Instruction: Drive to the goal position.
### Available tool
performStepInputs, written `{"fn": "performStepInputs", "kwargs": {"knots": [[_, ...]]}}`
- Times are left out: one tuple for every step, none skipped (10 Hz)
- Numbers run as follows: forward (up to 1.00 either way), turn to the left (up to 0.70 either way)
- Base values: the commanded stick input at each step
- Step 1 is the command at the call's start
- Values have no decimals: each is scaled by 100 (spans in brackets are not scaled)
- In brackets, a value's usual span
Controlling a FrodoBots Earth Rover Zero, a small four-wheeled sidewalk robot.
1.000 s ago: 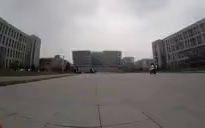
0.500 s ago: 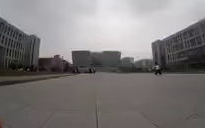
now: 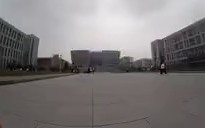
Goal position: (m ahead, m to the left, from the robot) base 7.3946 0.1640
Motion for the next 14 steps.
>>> {"fn": "performStepInputs", "kwargs": {"knots": [[70,-1],[70,4],[70,27],[70,34],[70,34],[70,34],[70,34],[70,25],[70,13],[70,1],[70,-1],[70,-1],[70,-1],[70,-1]]}}
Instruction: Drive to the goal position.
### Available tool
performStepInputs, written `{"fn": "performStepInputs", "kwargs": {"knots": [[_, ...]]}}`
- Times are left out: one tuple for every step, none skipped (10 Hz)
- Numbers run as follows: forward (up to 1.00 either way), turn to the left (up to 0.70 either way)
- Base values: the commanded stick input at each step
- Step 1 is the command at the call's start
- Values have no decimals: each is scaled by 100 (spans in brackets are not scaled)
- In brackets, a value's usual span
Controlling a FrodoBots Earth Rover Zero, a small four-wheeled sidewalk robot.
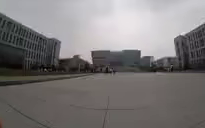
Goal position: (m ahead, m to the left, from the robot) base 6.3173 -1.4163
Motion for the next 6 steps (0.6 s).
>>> {"fn": "performStepInputs", "kwargs": {"knots": [[70,-1],[70,-1],[70,-1],[70,-1],[70,-1],[70,-1]]}}
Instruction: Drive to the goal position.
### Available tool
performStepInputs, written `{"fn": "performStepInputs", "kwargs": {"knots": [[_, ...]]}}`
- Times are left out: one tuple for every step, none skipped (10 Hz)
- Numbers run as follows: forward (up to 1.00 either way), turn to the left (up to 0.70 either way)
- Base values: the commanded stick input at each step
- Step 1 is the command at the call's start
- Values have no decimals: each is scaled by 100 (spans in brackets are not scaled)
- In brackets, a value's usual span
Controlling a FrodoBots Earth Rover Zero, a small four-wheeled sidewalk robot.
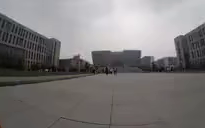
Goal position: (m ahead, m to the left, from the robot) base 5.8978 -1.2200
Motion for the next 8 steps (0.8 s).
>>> {"fn": "performStepInputs", "kwargs": {"knots": [[70,-1],[70,-1],[70,-1],[70,-1],[70,-1],[70,-1],[70,-1],[70,-1]]}}
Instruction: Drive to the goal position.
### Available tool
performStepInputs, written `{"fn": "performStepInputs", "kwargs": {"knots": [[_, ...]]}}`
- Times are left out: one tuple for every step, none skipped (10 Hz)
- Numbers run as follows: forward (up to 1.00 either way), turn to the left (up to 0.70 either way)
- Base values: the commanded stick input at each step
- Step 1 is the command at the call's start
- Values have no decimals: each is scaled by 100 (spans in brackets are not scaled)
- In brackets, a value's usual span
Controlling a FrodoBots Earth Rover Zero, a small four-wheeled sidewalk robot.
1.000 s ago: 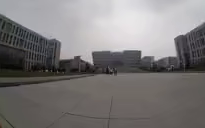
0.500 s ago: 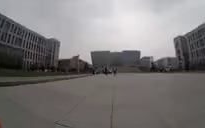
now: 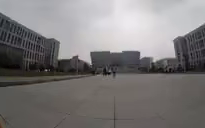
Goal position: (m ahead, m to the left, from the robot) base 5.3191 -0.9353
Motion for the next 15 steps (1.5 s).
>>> {"fn": "performStepInputs", "kwargs": {"knots": [[70,-1],[70,-1],[70,-1],[70,-1],[70,-1],[70,-1],[70,-1],[70,-1],[70,-1],[70,-1],[70,-1],[70,-1],[70,-1],[70,-1],[70,-1]]}}
